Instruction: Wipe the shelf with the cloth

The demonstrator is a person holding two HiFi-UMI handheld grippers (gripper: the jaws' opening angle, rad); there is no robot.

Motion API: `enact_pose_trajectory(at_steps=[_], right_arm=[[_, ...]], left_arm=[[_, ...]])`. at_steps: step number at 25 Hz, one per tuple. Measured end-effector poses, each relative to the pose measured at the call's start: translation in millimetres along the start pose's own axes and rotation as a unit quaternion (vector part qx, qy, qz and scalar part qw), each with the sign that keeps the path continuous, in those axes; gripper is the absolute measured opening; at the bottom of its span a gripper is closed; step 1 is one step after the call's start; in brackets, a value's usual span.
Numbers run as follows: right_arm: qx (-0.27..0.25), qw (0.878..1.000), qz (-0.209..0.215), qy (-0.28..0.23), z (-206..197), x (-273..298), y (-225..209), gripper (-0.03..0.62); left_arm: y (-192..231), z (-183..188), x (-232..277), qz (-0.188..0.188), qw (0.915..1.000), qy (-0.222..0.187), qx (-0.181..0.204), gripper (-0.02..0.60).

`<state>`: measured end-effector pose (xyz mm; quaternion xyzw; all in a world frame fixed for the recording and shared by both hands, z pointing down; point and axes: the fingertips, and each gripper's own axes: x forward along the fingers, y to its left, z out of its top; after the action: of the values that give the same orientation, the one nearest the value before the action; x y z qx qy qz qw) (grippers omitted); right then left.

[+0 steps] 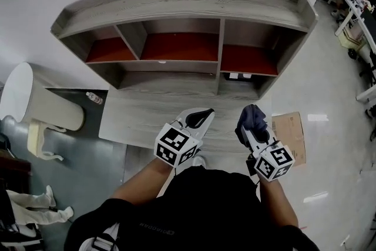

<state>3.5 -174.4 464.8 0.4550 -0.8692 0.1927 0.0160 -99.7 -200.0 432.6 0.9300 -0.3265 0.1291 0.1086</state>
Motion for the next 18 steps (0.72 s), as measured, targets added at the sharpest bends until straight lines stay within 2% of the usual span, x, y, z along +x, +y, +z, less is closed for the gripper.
enact_pose_trajectory(at_steps=[4, 9, 14, 18], right_arm=[[0.011, 0.999, -0.032, -0.014, 0, 16, -4, 0.095], [0.008, 0.998, -0.053, -0.022, 7, 20, -4, 0.096], [-0.008, 0.997, -0.062, -0.035, 23, 23, -12, 0.096], [-0.016, 0.998, -0.045, -0.033, 35, 27, -17, 0.097]], left_arm=[[18, -1, -1, -0.017, 0.9998, 0.0, 0.004, 0.008], [31, -2, 2, -0.028, 0.9996, 0.007, 0.003, 0.008], [34, 7, 8, -0.026, 0.9996, 0.0, 0.006, 0.008], [37, 9, 11, -0.008, 1.0, -0.004, -0.002, 0.008]])
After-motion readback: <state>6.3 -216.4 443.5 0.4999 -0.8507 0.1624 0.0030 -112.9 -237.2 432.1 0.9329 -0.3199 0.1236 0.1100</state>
